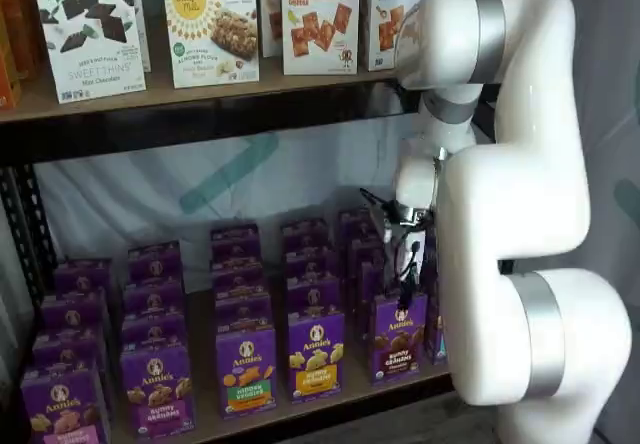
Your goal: Pick up the purple box with a brown patch in the center, on the bottom shelf, the fifth box from the left
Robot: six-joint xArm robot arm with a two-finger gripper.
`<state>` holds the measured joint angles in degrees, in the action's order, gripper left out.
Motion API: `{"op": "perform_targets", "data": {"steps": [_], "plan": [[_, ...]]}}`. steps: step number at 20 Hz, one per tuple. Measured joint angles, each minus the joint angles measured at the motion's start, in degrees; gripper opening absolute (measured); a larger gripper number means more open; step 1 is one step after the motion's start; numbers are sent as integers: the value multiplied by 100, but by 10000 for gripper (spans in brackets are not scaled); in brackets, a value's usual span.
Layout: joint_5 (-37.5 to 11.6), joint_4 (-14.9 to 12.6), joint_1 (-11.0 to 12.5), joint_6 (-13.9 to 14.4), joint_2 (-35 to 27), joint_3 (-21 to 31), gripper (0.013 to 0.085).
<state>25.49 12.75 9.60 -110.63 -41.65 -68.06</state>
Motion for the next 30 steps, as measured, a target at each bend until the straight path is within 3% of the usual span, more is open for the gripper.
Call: {"op": "perform_targets", "data": {"steps": [3, 5, 11, 17, 23, 30], "plan": [[414, -350, 81, 249, -33, -166, 850], [487, -414, 117, 270, -50, -203, 850], [416, -167, 193, -26, -198, -326, 850], [369, -92, 158, -59, -517, -652, 850], [154, -182, 62, 104, -955, -980, 850], [110, -605, 38, 497, -1349, -1297, 850]]}}
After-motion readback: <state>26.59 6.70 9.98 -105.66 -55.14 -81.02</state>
